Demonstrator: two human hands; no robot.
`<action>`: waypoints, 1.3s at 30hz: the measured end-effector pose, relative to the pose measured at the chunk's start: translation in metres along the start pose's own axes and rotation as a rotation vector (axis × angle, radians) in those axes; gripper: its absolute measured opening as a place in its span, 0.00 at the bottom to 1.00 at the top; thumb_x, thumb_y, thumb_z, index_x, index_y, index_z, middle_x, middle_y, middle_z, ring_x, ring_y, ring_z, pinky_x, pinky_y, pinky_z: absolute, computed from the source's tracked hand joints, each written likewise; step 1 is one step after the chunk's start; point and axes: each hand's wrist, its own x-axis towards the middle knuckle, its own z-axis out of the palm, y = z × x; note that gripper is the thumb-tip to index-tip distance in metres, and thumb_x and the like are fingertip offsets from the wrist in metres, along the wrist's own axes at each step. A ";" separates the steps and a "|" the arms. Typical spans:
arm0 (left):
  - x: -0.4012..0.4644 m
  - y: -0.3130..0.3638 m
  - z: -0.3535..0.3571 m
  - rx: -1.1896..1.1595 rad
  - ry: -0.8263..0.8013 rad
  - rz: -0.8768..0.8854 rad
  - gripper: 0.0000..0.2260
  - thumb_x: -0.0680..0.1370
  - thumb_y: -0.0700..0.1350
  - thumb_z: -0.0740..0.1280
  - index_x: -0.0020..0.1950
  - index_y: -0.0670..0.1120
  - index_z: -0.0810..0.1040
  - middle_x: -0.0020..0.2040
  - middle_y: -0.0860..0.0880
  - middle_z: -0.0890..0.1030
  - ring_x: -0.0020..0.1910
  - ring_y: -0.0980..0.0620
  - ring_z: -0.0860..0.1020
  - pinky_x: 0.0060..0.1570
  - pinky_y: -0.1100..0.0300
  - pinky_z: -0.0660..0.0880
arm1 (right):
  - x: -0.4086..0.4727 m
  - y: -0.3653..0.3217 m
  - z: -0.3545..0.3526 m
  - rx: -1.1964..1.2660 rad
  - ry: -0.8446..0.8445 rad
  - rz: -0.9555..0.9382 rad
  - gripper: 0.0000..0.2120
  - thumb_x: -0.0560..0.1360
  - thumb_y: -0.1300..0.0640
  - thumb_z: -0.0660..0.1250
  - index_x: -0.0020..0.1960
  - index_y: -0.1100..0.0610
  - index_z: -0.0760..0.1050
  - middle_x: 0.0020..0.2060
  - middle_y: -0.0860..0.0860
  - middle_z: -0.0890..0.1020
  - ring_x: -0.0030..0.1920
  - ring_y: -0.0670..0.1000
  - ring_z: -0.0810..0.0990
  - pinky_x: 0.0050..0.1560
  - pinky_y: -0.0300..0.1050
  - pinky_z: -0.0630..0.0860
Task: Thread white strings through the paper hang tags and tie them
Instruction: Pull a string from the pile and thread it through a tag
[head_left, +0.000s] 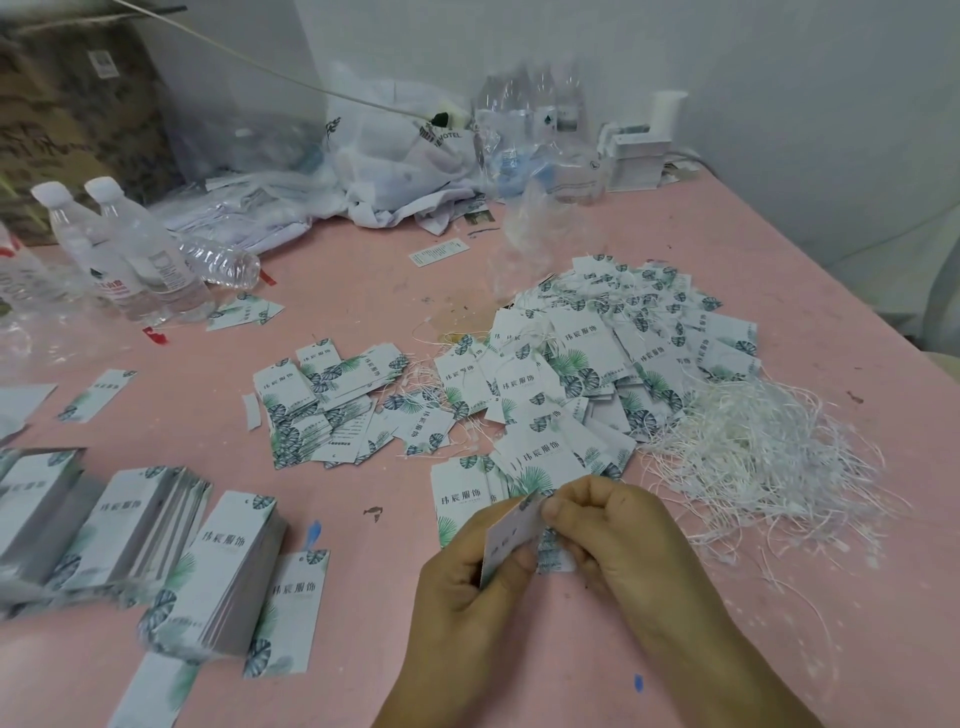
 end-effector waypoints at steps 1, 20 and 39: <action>0.000 0.001 0.000 -0.011 0.000 -0.026 0.14 0.78 0.52 0.69 0.63 0.56 0.81 0.58 0.50 0.84 0.57 0.52 0.82 0.52 0.65 0.77 | -0.001 0.003 0.000 -0.047 0.037 -0.059 0.07 0.74 0.56 0.72 0.40 0.46 0.78 0.23 0.47 0.73 0.23 0.46 0.65 0.23 0.35 0.62; 0.002 0.010 -0.003 -0.441 -0.092 -0.427 0.18 0.66 0.45 0.79 0.53 0.39 0.84 0.40 0.40 0.85 0.34 0.49 0.81 0.34 0.59 0.77 | 0.005 0.015 -0.014 0.160 -0.345 -0.014 0.08 0.65 0.51 0.77 0.37 0.53 0.80 0.23 0.46 0.72 0.23 0.43 0.65 0.25 0.33 0.61; 0.006 -0.006 -0.011 -0.469 0.116 -0.282 0.14 0.62 0.45 0.79 0.43 0.39 0.85 0.40 0.40 0.85 0.39 0.46 0.82 0.39 0.56 0.78 | 0.016 0.015 -0.032 0.509 -0.217 0.276 0.10 0.67 0.58 0.74 0.45 0.60 0.77 0.25 0.51 0.72 0.18 0.43 0.63 0.16 0.31 0.58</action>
